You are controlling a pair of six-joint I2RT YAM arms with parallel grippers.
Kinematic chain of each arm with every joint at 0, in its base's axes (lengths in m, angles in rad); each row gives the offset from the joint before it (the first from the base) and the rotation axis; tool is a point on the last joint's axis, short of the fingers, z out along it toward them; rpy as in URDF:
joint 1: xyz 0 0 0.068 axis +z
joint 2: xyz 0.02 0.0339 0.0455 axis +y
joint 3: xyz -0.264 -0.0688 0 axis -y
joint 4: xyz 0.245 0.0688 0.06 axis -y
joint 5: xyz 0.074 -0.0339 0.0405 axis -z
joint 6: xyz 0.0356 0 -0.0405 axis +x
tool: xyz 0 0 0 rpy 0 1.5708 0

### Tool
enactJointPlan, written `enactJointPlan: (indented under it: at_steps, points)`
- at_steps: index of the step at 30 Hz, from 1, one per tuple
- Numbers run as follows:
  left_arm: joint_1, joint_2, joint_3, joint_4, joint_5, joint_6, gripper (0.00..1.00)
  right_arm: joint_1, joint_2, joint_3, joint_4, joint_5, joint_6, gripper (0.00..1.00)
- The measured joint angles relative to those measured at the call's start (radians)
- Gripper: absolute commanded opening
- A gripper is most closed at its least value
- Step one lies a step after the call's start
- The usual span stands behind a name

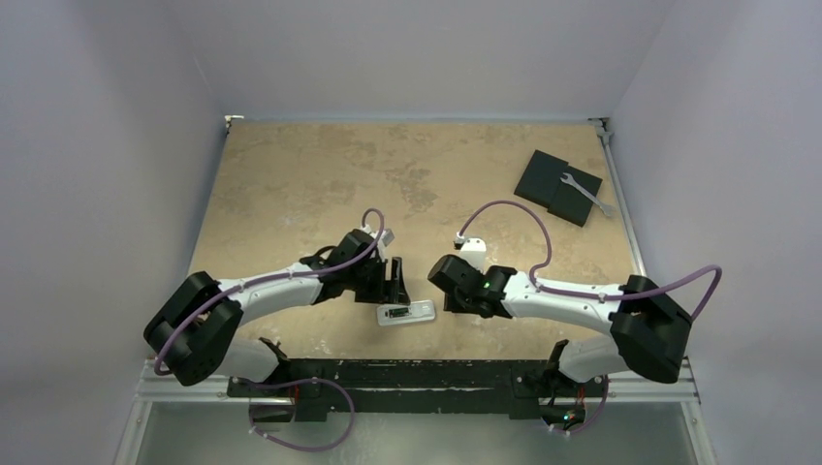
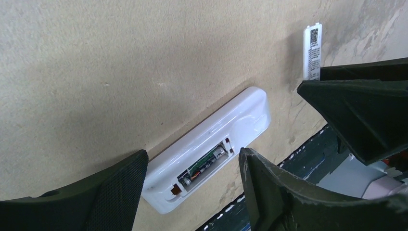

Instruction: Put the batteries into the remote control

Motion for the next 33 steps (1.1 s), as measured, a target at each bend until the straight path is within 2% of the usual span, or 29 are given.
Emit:
enactJointPlan:
  at_steps: [16,33]
  points:
    - [-0.068,-0.002,-0.035,0.024,0.04,-0.011,0.69,0.0,-0.021,-0.001,-0.004,0.001,-0.008,0.0]
    - [-0.173,-0.129,-0.134,0.053,-0.011,-0.132,0.68,0.0,-0.071,-0.007,-0.018,0.001,-0.038,0.0]
